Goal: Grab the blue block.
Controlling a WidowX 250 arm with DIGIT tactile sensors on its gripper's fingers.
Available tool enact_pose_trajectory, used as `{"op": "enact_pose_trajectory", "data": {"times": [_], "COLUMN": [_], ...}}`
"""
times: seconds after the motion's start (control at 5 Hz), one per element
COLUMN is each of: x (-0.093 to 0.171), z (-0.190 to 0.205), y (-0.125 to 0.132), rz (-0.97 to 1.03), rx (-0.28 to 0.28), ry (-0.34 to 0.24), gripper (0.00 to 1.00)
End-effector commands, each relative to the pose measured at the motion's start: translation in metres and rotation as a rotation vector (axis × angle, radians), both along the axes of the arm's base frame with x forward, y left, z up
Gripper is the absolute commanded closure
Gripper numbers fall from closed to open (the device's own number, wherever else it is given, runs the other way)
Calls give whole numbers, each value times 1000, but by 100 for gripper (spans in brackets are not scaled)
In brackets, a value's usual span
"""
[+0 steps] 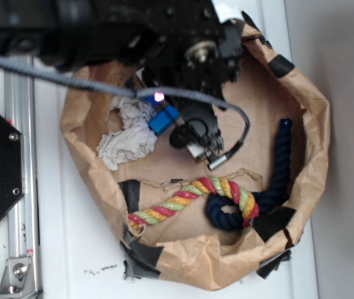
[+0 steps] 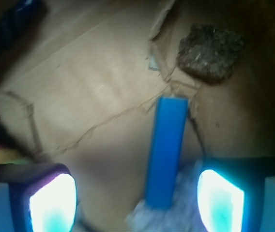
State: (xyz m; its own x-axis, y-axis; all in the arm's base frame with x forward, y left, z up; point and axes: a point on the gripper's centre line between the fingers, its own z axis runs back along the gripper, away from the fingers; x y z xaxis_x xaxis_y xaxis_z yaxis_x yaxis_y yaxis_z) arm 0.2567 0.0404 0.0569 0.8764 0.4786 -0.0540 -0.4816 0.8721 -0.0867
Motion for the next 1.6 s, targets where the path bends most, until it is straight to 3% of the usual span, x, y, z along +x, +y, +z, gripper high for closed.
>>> {"op": "enact_pose_trajectory", "data": {"times": [0.0,0.2,0.4,0.6,0.8,1.0,1.2,1.4], "x": [12,11,7,7,9,6,5,2], "z": [-25,-36,-33,-24,-4,47,84,91], "y": [11,5,-3,-3,-1,-4,-12,-19], "rz": [12,23,14,2,-52,-129,-230,-427], "rx": [-34,-41,13,14,65,112,144,227], "ry": [43,55,57,38,-6,-136,-187,-161], "gripper": [14,100,100,100,100,100,100,100]}}
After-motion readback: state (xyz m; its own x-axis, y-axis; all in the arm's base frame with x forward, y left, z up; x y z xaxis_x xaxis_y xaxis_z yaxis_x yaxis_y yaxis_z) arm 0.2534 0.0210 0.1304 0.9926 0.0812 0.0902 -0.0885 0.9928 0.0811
